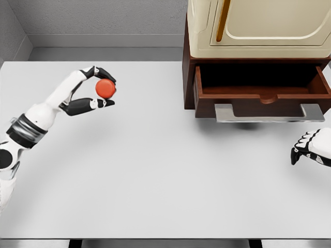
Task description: Put the switch into the drawer with left arm, and close the drawer with right arm
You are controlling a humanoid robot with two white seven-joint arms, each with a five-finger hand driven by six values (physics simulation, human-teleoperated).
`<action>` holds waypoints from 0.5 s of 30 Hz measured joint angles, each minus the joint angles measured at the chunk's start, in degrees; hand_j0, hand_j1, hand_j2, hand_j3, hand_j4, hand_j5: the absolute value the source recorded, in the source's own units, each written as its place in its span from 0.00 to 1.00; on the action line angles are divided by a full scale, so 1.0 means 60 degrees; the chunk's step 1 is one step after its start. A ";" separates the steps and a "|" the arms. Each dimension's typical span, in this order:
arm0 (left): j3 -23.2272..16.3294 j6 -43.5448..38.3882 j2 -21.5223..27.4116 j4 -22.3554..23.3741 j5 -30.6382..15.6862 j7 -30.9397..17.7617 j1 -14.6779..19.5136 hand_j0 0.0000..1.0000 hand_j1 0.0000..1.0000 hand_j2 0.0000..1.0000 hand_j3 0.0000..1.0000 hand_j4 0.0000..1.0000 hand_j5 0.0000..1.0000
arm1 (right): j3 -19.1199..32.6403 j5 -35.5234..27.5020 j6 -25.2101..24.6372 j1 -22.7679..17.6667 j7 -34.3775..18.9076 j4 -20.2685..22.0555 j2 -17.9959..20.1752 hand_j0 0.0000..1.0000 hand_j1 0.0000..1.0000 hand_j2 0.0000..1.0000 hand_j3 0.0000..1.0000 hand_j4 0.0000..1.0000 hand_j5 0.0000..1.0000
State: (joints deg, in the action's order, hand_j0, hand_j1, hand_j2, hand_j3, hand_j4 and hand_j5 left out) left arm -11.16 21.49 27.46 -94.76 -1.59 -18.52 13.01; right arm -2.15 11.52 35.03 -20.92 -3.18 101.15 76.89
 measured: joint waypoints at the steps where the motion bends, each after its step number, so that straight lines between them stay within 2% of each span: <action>1: -0.0030 0.0000 -0.0069 -0.0045 0.0177 0.0001 0.0015 0.38 0.38 0.38 0.38 0.38 0.38 | 0.0001 0.0000 0.0000 0.0000 0.0000 0.0000 0.0000 0.35 0.35 0.35 0.35 0.35 0.35; 8: -0.0231 -0.0002 -0.0612 -0.0208 0.1340 0.0001 0.0601 0.36 0.36 0.36 0.36 0.36 0.36 | 0.0004 0.0001 0.0000 0.0000 0.0000 0.0001 -0.0002 0.35 0.35 0.35 0.35 0.35 0.35; 15: -0.0314 -0.0001 -0.1176 -0.0315 0.2321 0.0002 0.0806 0.35 0.35 0.35 0.35 0.35 0.35 | 0.0005 0.0000 0.0000 0.0000 0.0000 0.0001 -0.0002 0.35 0.35 0.35 0.35 0.35 0.35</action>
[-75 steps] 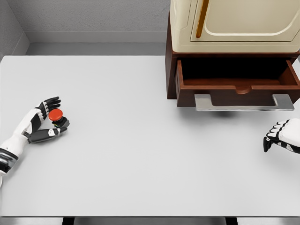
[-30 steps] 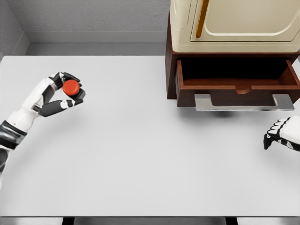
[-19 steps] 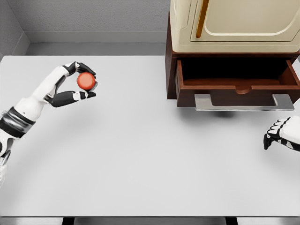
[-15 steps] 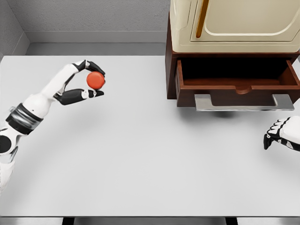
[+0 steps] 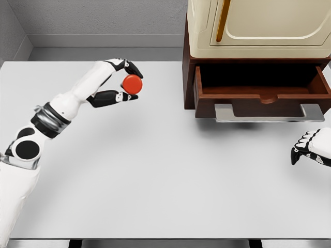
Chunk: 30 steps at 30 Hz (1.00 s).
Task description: Put the switch into the drawer with left arm, and close the drawer with right arm
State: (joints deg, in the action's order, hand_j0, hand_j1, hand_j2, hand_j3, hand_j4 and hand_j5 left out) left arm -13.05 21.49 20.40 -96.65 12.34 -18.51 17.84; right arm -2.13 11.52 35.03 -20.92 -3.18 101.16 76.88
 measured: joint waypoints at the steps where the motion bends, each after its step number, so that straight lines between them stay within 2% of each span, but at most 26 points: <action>1: -0.0004 0.0000 -0.0068 -0.0016 0.0159 0.0000 0.0029 0.35 0.35 0.35 0.35 0.35 0.35 | 0.0000 0.0000 0.0000 0.0000 0.0000 0.0001 0.0000 0.35 0.35 0.35 0.35 0.35 0.35; 17: -0.0447 -0.0009 -0.1360 -0.0238 0.2073 -0.0004 0.0907 0.33 0.33 0.33 0.33 0.33 0.33 | 0.0000 0.0001 0.0000 0.0000 0.0000 -0.0001 0.0001 0.35 0.35 0.35 0.35 0.35 0.35; 23: -0.0899 -0.0300 -0.1641 -0.0228 0.2605 0.0009 0.1245 0.33 0.33 0.33 0.33 0.33 0.33 | 0.0000 0.0000 0.0000 0.0000 -0.0005 -0.0001 0.0001 0.35 0.35 0.35 0.35 0.35 0.35; 30: -0.1149 -0.0827 -0.2280 -0.0216 0.3730 0.0011 0.1450 0.33 0.33 0.33 0.33 0.33 0.33 | -0.0007 0.0000 0.0000 0.0000 -0.0002 0.0001 0.0001 0.35 0.35 0.35 0.35 0.35 0.35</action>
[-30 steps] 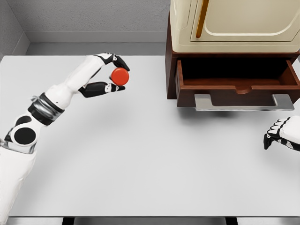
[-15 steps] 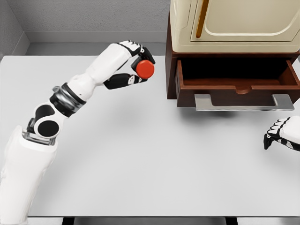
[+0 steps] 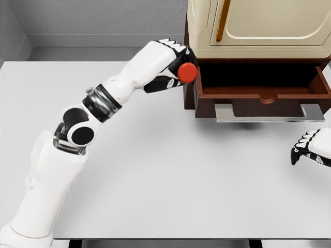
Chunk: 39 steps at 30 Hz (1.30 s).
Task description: Put the switch into the drawer with left arm, and close the drawer with right arm
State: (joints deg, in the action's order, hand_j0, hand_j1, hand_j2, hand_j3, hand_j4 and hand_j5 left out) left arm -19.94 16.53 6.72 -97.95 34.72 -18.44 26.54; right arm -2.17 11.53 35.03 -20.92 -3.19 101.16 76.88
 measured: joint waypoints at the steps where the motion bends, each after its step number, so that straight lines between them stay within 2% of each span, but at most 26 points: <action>1: -0.0017 -0.0078 -0.0086 0.0007 0.0163 0.0001 0.0059 0.33 0.33 0.33 0.33 0.33 0.33 | -0.0001 0.0000 0.0000 0.0000 0.0000 -0.0001 0.0002 0.35 0.35 0.35 0.35 0.35 0.35; 3: -0.0192 -0.0346 -0.0222 0.0029 0.0431 0.0003 0.0308 0.33 0.33 0.33 0.33 0.33 0.33 | -0.0003 0.0000 0.0000 0.0000 -0.0002 0.0001 0.0002 0.35 0.35 0.35 0.35 0.35 0.35; 21: -0.1211 -0.1503 -0.1095 0.0387 0.2831 -0.0001 0.0674 0.31 0.31 0.31 0.31 0.31 0.31 | 0.0004 0.0000 0.0000 0.0000 -0.0013 -0.0002 -0.0001 0.35 0.35 0.35 0.35 0.35 0.35; 39: -0.2277 -0.1537 -0.1120 0.0793 0.4201 -0.0002 0.1216 0.31 0.31 0.31 0.31 0.31 0.31 | 0.0007 0.0000 0.0000 0.0000 -0.0013 0.0000 0.0000 0.35 0.35 0.35 0.35 0.35 0.35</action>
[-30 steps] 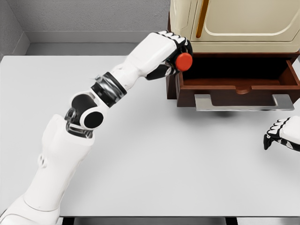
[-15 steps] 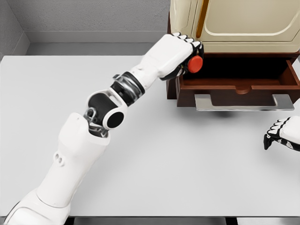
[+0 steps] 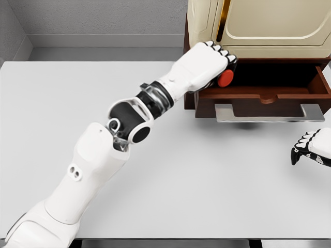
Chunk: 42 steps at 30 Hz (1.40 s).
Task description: Put the switch into the drawer with left arm, and close the drawer with right arm
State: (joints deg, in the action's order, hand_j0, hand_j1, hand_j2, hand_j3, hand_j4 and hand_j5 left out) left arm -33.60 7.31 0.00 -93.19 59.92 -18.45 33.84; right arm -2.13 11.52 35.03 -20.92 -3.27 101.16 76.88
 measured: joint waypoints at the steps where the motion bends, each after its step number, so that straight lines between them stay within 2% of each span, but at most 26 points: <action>1: -0.0038 0.0000 0.0000 0.0018 0.0035 0.0000 0.0015 0.31 0.31 0.31 0.31 0.31 0.31 | 0.0000 0.0000 0.0000 0.0000 0.0000 -0.0001 0.0000 0.35 0.35 0.35 0.35 0.35 0.35; 7: -0.0208 0.0000 0.0000 0.0047 0.0142 -0.0007 0.0190 0.33 0.33 0.33 0.33 0.33 0.33 | 0.0000 0.0000 0.0000 0.0000 0.0000 0.0001 0.0000 0.35 0.35 0.35 0.35 0.35 0.35; 9: -0.0252 0.0007 0.0000 0.0045 0.0156 -0.0008 0.0264 0.39 0.39 0.39 0.39 0.39 0.39 | 0.0000 0.0000 0.0000 0.0000 0.0000 0.0001 0.0001 0.35 0.35 0.35 0.35 0.35 0.35; 12: -0.0338 0.0016 0.0000 0.0017 0.0163 -0.0009 0.0308 0.60 0.60 0.60 0.60 0.60 0.60 | 0.0000 0.0000 0.0000 0.0000 -0.0001 -0.0001 0.0001 0.35 0.35 0.35 0.35 0.35 0.35; 14: -0.0367 0.0015 0.0000 0.0005 0.0166 -0.0004 0.0322 0.61 0.61 0.61 0.61 0.61 0.61 | 0.0000 0.0000 0.0000 0.0000 -0.0002 -0.0001 0.0000 0.35 0.35 0.35 0.35 0.35 0.35; 17: -0.0386 0.0015 0.0000 -0.0003 0.0170 0.0003 0.0337 0.69 0.69 0.69 0.69 0.69 0.69 | 0.0000 0.0000 0.0000 0.0000 -0.0003 -0.0001 -0.0001 0.35 0.35 0.35 0.35 0.35 0.35; 42: -0.0470 0.0000 0.0000 -0.0064 0.0582 0.0007 0.0337 0.73 0.73 0.73 0.73 0.73 0.73 | 0.0012 0.0001 0.0000 0.0000 -0.0012 -0.0001 0.0002 0.34 0.34 0.34 0.34 0.34 0.34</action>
State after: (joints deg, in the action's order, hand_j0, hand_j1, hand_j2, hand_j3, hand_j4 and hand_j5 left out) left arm -36.42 7.31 -0.01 -93.57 63.42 -18.41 35.86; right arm -2.05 11.53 35.03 -20.92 -3.34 101.16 76.90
